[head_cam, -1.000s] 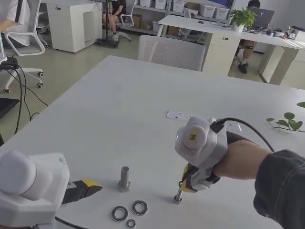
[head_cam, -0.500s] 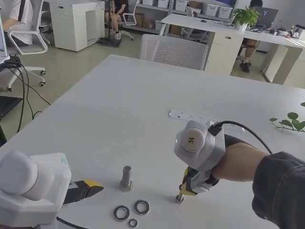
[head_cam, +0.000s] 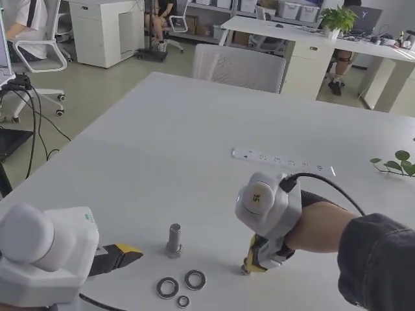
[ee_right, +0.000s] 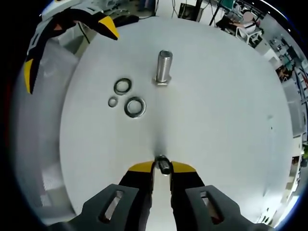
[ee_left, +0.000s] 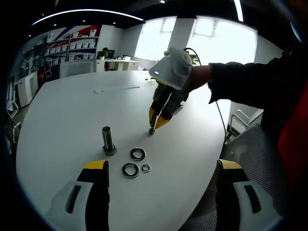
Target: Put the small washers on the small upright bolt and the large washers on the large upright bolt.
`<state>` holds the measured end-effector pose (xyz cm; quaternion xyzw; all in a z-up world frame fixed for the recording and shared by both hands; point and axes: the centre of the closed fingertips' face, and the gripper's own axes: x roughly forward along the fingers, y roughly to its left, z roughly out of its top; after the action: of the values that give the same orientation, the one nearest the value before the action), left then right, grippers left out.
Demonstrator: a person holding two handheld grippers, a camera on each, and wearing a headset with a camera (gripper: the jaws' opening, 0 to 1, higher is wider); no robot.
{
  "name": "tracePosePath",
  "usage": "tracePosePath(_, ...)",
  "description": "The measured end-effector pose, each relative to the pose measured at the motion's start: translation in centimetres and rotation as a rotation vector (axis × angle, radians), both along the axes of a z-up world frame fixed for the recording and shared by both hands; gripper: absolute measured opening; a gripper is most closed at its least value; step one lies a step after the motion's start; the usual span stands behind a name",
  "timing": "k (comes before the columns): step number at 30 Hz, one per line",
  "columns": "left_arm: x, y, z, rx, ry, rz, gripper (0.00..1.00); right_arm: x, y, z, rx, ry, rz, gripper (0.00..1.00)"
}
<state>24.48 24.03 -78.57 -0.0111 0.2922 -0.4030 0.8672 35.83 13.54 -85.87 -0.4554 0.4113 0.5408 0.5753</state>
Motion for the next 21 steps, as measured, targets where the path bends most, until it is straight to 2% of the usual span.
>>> tracePosePath(8, -0.1, 0.0, -0.1, 0.001, 0.002, 0.001, 0.92, 0.0, -0.2, -0.8, -0.012, 0.006, -0.008, 0.13)
tracePosePath(21, 0.0, 0.0, -0.2, 0.001, 0.004, 0.005, 0.92, 0.0, -0.2, -1.1, -0.017, 0.013, -0.01, 0.14)
